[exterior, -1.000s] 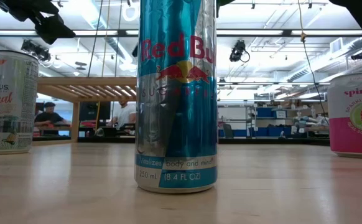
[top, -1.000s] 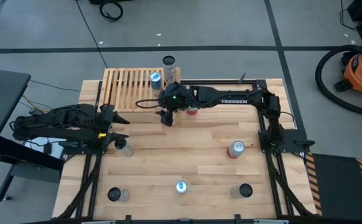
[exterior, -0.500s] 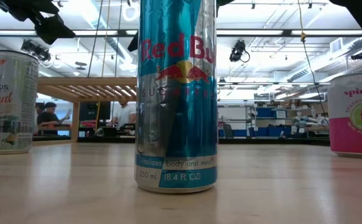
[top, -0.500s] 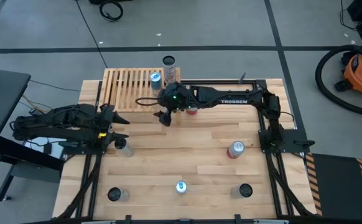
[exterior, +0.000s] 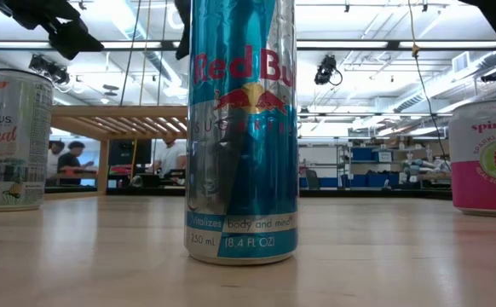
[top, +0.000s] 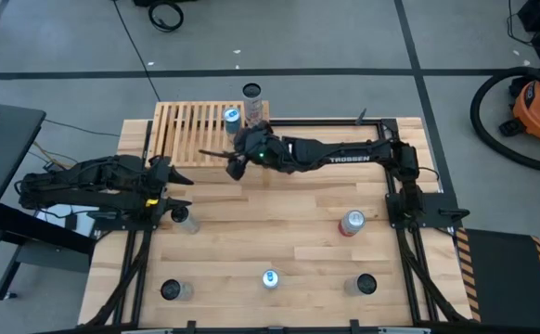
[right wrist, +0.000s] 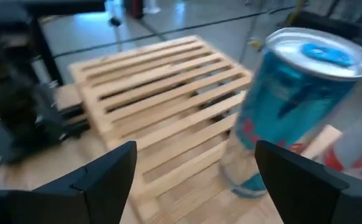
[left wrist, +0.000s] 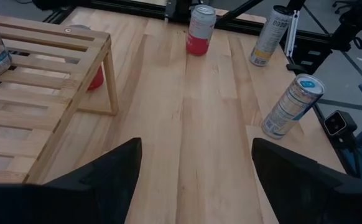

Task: Place canned beverage on shelf
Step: Put the top blue soda can on the shelf

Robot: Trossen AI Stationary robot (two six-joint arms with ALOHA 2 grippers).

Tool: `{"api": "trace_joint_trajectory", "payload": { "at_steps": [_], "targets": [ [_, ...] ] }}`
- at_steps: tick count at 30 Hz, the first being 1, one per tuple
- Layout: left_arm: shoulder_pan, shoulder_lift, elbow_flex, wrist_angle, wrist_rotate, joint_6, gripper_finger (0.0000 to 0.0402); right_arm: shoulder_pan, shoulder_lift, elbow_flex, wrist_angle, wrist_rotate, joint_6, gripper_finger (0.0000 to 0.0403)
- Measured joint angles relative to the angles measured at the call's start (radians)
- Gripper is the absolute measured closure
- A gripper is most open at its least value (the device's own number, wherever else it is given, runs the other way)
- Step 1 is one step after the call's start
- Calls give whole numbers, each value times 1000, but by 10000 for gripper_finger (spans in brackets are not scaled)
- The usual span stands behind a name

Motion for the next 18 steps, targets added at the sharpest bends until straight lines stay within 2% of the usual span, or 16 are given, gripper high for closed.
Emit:
{"api": "trace_joint_trajectory", "payload": {
  "at_steps": [8,15,18],
  "targets": [
    [0,0,0,-2,0,0,88,9,96,-25,119,106,44,66],
    [0,0,0,-7,0,0,88,48,105,-25,110,356,30,66],
    [0,0,0,-7,0,0,88,58,105,-25,169,419,-20,66]
  ]
}}
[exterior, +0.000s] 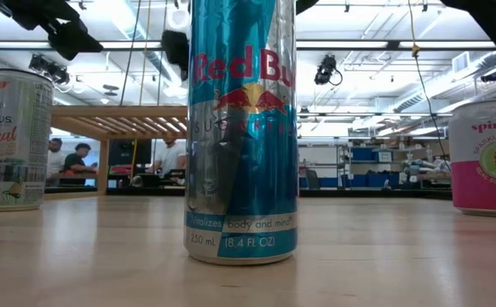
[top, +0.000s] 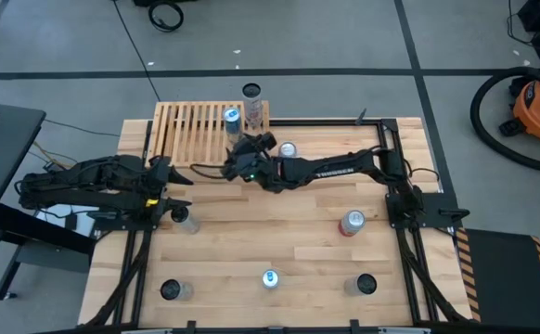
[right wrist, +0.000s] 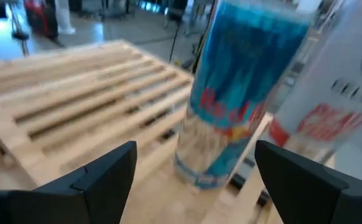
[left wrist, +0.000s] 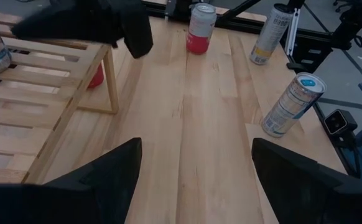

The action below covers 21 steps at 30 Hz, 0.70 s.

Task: Place canned beverage on shelf
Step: Put the top blue soda can on the shelf

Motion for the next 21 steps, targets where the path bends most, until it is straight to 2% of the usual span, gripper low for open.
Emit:
{"api": "trace_joint_trajectory", "payload": {
  "at_steps": [4,17,21],
  "targets": [
    [0,0,0,-1,0,0,88,-16,-1,0,53,-77,-9,66],
    [0,0,0,-1,0,-16,88,-51,-1,0,72,-25,41,66],
    [0,0,0,-1,0,-16,88,-65,-1,0,81,-68,42,66]
  ]
}}
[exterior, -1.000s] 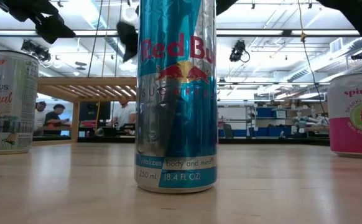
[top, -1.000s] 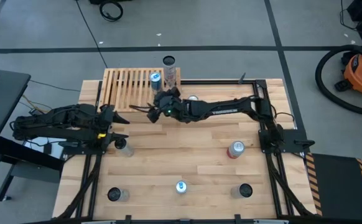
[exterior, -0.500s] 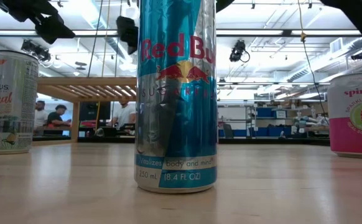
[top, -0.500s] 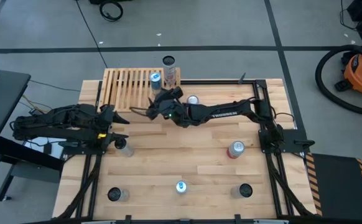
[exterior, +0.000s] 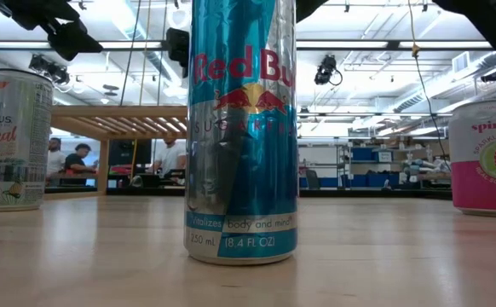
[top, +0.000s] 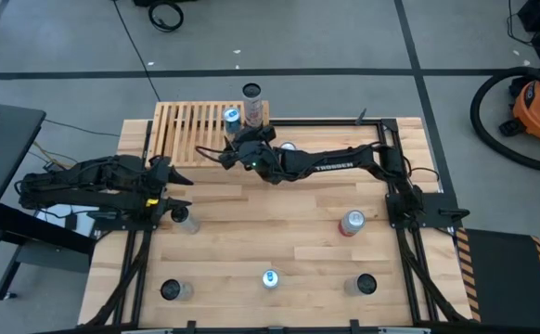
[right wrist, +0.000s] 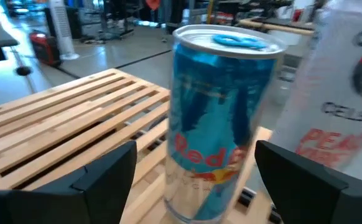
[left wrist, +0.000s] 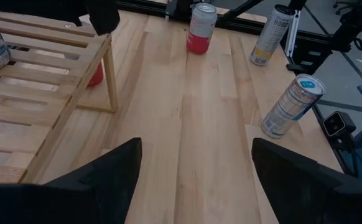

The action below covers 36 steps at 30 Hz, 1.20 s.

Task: Place canned beverage on shelf
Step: Put the top blue soda can on the shelf

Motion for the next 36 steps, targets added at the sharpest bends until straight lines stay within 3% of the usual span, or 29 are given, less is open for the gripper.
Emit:
{"api": "trace_joint_trajectory", "payload": {
  "at_steps": [22,28,36],
  "targets": [
    [0,0,0,1,0,0,88,-55,0,0,22,-101,53,77],
    [0,0,0,1,0,0,88,-61,0,0,22,-119,58,97],
    [0,0,0,1,0,0,88,-59,0,0,19,-121,52,157]
  ]
}}
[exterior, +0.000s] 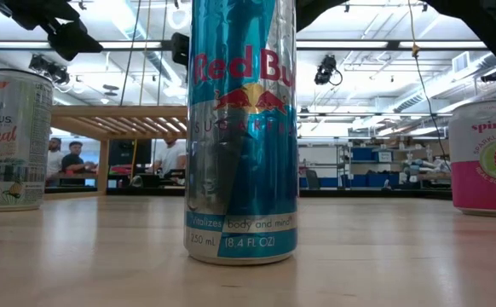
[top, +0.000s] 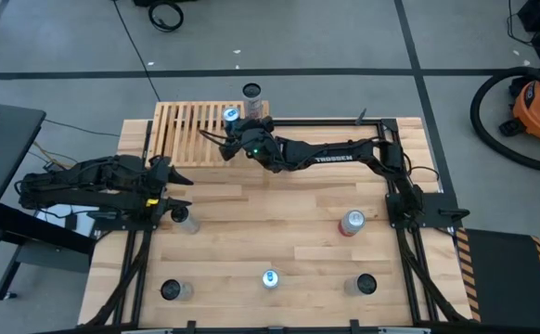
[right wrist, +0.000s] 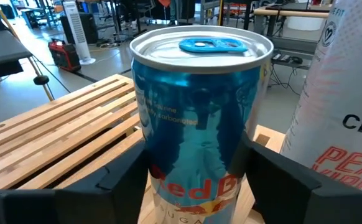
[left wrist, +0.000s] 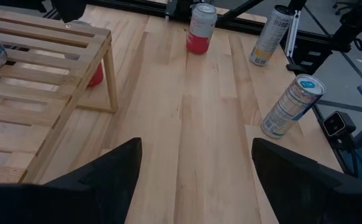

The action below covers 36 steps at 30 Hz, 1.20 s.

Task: Place canned beverage on shelf
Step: Put the top blue soda can on the shelf

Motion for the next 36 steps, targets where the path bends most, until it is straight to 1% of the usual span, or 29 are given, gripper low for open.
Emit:
{"api": "trace_joint_trajectory", "payload": {
  "at_steps": [4,13,17,33,36],
  "targets": [
    [0,0,0,0,0,0,88,0,0,0,0,0,-1,169],
    [0,0,0,0,0,0,88,-1,0,0,3,-28,-11,170],
    [0,0,0,0,0,0,88,-1,0,-1,37,-41,-18,170],
    [0,0,0,1,0,0,88,-3,0,-1,92,-17,-36,171],
    [0,0,0,4,0,0,88,-3,33,11,125,0,-56,171]
  ]
}}
